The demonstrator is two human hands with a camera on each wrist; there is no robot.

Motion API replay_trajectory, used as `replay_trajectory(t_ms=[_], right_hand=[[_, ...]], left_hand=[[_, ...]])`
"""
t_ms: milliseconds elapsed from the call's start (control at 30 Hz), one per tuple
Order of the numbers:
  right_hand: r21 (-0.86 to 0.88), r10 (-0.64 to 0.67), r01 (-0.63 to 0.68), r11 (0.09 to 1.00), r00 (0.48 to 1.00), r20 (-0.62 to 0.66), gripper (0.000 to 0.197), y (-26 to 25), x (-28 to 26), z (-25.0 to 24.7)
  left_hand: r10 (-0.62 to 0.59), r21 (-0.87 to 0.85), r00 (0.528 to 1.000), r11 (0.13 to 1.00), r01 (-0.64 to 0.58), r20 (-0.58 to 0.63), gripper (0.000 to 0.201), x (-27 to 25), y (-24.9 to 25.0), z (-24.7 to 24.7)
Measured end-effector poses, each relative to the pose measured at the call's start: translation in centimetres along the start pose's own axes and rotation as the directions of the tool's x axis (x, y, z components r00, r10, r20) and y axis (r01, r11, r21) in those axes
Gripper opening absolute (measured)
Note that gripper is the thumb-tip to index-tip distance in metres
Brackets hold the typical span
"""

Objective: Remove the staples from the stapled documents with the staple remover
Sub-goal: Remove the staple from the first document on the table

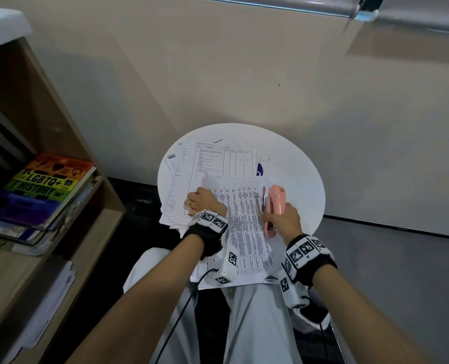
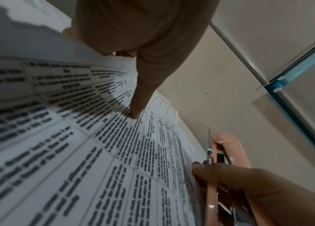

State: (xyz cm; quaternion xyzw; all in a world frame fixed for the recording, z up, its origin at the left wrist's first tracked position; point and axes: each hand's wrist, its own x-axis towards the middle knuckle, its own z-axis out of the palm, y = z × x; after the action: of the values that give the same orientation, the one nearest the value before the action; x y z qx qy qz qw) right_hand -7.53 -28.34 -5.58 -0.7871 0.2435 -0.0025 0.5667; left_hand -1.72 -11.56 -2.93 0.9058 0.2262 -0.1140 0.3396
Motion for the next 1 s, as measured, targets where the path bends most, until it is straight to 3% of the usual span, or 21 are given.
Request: replay_trajectory(t_ms=[167,367,567,700,900,1000], right_hand=[[-0.001,0.011,-0.011,1.000,1.000,-0.014,0.022,0.2,0.2,0.0],[0.013,0.043,-0.043,0.999,0.999,-0.027,0.025,0.2,0.0,0.0],[0.021,0.025,-0.024,0.999,0.999,-0.029,0.019,-0.2,-0.4,0.0],[0.040,0.037,-0.035,0.999,0.999,-0.033,0.022,-0.3,-0.5,-0.1],[0.048,0.036,-0.034,0.998,0.999,-0.029,0.023,-0.4,-0.6,-0.1],[0.040,0.041,-0.040,0.998,0.999,-0.032,0.026,-0.5,-0.7,-0.1]], left_hand=[[0.132,0.038,0.991,0.991,-0.131,-0.014,0.033,0.1,-0.2,1.0],[0.231,0.059,0.973,0.971,-0.231,0.018,0.042,0.1,-0.8,0.6],[0.132,0.062,0.988,0.989,-0.136,0.076,0.065,1.5,-0.8,-1.1],[0.183,0.058,0.981,0.981,-0.186,0.062,0.057,1.6,-0.7,-0.8],[0.065,0.107,0.994,0.991,-0.074,0.084,0.047,1.9,0.3,-1.0],[0.074,0.100,0.995,0.992,-0.080,0.062,0.045,2.8,0.2,-1.5]])
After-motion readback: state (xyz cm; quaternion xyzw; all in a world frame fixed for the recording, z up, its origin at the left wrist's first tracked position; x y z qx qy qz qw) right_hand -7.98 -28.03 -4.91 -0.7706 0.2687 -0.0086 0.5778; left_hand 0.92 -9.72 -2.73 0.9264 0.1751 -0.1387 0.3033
